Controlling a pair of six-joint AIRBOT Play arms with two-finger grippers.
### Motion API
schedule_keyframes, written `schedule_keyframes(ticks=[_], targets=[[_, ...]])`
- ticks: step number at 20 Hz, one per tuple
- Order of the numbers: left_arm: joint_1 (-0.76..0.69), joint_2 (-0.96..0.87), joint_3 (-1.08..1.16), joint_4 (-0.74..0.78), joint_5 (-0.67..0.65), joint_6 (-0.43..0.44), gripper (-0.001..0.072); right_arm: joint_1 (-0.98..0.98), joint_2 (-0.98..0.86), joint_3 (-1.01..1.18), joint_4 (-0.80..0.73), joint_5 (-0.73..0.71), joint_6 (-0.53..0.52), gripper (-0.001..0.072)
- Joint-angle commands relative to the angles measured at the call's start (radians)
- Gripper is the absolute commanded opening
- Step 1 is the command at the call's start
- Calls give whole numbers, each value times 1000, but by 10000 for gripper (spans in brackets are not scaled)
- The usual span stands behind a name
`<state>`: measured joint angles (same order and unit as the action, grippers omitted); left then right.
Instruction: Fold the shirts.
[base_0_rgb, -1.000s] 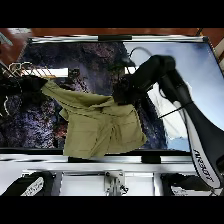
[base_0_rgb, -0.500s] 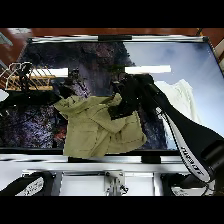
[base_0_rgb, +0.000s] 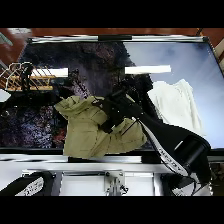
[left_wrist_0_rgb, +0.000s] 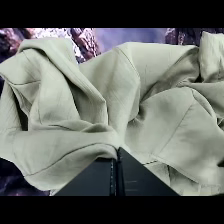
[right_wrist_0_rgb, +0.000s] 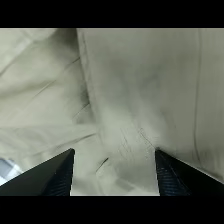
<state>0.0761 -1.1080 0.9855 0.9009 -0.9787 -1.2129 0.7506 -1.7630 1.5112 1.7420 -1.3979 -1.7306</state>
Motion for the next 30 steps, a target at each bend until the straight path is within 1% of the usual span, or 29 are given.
schedule_keyframes(ticks=[1, 3, 4, 5, 7, 10, 13, 16, 20, 21, 23, 25, 27, 28, 30], targets=[[0, -1, 0, 0, 0, 0, 36, 26, -50, 2, -67, 29, 16, 619], [0, -1, 0, 0, 0, 0, 36, 26, -51, 2, -158, 54, 74, 616], [0, -1, 0, 0, 0, 0, 37, 26, -51, 2, -198, 65, 99, 503], [0, -1, 0, 0, 1, 0, 37, 26, -51, 2, -238, 74, 130, 281], [0, -1, 0, 0, 1, 0, 37, 26, -47, 3, -262, 68, 153, 73], [0, -1, 0, 0, 1, 0, 36, 26, 22, 3, -272, 67, 156, 76], [0, 2, 3, -1, -1, 0, 36, 17, 164, 2, -312, 75, 155, 76], [-1, 5, 39, -18, -18, 0, 36, -16, 311, 3, -309, 135, 161, 77], [-2, 5, 106, -114, -36, 1, 37, -89, 423, 2, -309, 258, 272, 76], [-2, 4, 118, -149, -35, 11, 37, -109, 427, 3, -309, 275, 294, 76], [-2, 4, 129, -220, -32, 60, 37, -159, 428, 2, -313, 293, 355, 76], [-2, -1, 129, -241, -16, 60, 37, -226, 428, 2, -312, 300, 445, 76], [-4, -14, 125, -243, 17, 60, 37, -296, 428, 2, -309, 294, 510, 76], [-13, -26, 124, -246, 40, 59, 37, -324, 428, 2, -301, 293, 520, 76], [-83, -75, 124, -259, 123, 56, 37, -355, 420, 2, -267, 287, 522, 77]])
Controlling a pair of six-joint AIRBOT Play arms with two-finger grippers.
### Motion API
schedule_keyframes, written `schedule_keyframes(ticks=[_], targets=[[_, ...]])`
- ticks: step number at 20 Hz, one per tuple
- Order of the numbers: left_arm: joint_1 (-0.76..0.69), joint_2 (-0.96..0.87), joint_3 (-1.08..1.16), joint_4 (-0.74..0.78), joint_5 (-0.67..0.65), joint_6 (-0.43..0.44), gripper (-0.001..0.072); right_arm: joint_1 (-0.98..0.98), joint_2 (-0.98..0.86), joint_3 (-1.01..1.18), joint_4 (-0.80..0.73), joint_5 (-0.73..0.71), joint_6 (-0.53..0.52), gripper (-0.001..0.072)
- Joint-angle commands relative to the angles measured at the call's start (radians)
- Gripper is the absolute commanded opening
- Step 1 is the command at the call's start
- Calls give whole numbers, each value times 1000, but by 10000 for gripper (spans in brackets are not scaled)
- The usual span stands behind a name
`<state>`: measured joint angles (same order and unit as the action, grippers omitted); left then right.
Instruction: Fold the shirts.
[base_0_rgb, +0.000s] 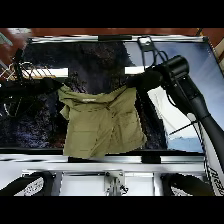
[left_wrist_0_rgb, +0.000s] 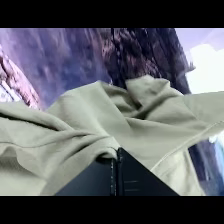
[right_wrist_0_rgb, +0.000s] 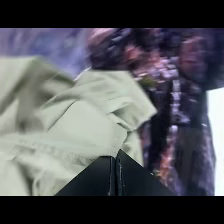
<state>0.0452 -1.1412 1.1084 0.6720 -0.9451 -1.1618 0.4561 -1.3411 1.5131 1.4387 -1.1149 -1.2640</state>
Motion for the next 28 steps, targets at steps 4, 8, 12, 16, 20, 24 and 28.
schedule_keyframes(ticks=[4, 8, 12, 16, 20, 24, 28], targets=[[-232, -185, 2, -29, 341, 5, 37, -62, -85, 0, 16, -74, 55, 77], [-249, -238, 2, -29, 380, 5, 38, -62, -195, 0, -1, -90, 54, 79], [-190, -233, 6, -29, 380, 5, 37, -61, -233, 0, 1, -93, -5, 266], [-171, -237, 6, -29, 380, 5, 37, -46, -226, 23, 107, -81, -338, 604], [-170, -240, 6, -29, 380, 5, 37, 36, -243, 29, 140, -22, -505, 604], [-170, -240, 6, -29, 362, 5, 37, 116, -315, 29, 146, -16, -678, 604], [-170, -240, 6, -29, 332, 6, 37, 93, -346, 30, 35, -32, -677, 604]])
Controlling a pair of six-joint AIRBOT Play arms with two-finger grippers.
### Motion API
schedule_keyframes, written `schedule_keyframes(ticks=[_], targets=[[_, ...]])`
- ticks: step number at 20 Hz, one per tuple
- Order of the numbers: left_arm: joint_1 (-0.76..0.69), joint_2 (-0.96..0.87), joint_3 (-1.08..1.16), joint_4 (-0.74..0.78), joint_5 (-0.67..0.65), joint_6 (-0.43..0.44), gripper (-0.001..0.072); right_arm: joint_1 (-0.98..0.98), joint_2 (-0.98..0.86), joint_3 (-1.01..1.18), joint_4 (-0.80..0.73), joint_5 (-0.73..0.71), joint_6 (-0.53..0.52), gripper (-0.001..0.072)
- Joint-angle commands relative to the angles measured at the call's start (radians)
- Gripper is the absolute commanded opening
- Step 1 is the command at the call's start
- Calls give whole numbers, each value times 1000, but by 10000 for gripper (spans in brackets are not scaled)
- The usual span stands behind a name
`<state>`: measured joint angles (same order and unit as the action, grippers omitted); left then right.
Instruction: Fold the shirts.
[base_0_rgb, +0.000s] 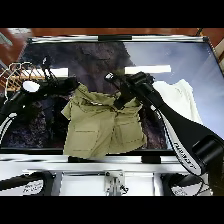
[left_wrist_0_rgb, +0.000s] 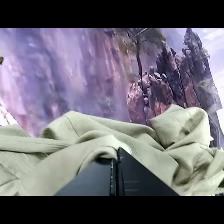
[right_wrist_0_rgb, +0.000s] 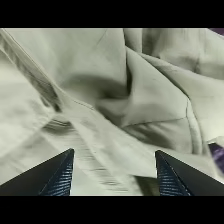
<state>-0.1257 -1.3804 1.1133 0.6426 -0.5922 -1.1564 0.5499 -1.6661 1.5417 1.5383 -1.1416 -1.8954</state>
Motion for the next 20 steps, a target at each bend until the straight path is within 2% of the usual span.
schedule_keyframes(ticks=[1, 5, 10, 11, 13, 14, 17, 20], targets=[[1, -1, 1, 0, -21, 1, 37, -11, -20, 6, -68, -22, -76, 604], [1, -1, 1, 0, -21, 0, 37, -32, -31, 9, -22, 17, -195, 604], [1, -1, 1, 0, -21, 0, 37, -26, -96, 9, 17, 34, -247, 601], [1, -1, 1, 0, -21, 0, 37, -26, -101, 9, 23, 31, -261, 528], [1, -1, 1, 0, -19, 1, 37, -27, -93, 9, 15, 38, -265, 149], [2, -1, 1, 0, -18, 3, 37, -26, -82, 9, 0, 40, -264, 77], [13, -1, 1, 4, -18, 27, 37, -29, -6, 9, -24, 77, -218, 76], [25, 1, 7, -1, -50, 37, 37, -30, 96, 10, -101, 175, -10, 76]])
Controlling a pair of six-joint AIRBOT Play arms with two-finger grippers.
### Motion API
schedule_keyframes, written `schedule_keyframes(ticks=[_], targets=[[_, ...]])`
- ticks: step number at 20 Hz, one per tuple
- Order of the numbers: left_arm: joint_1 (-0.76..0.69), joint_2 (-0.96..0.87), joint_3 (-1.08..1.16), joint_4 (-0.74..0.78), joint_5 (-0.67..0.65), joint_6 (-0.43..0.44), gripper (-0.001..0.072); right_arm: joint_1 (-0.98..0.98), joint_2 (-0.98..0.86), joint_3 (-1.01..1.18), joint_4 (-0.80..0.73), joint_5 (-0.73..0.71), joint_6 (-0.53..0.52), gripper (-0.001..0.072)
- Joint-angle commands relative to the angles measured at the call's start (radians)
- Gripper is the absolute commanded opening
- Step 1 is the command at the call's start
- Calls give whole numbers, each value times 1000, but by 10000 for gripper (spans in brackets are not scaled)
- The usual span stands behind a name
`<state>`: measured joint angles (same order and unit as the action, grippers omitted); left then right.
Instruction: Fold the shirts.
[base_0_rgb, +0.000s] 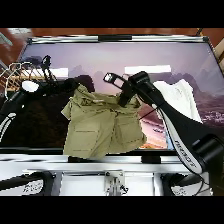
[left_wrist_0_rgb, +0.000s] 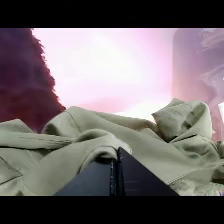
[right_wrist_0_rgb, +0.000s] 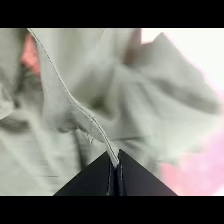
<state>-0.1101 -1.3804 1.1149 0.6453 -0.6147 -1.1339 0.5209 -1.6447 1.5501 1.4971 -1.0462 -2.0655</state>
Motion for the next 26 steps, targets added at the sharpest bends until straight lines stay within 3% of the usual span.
schedule_keyframes(ticks=[1, 4, 6, 16, 19, 21, 24, 26], targets=[[8, 1, 15, -13, -68, 14, 37, -1, 106, 3, -68, 109, 266, 76], [-1, 2, 41, -21, -211, 54, 37, 0, 171, 13, -63, 114, 611, 76], [0, 3, 45, -21, -261, 67, 37, 0, 202, 13, -68, 85, 710, 75], [22, 24, 225, -96, -281, 70, 37, 7, 234, 13, -66, -93, 711, 76], [40, 24, 285, -88, -257, 153, 37, 7, 248, 13, -54, -79, 718, 75], [41, 6, 281, 6, -252, 153, 36, 7, 247, 13, -18, -74, 753, 75], [41, -64, 279, 70, -384, 45, 37, 6, 246, 13, -15, -44, 779, 76], [31, -100, 279, 70, -486, 36, 40, 7, 238, 13, -14, -13, 796, 75]])
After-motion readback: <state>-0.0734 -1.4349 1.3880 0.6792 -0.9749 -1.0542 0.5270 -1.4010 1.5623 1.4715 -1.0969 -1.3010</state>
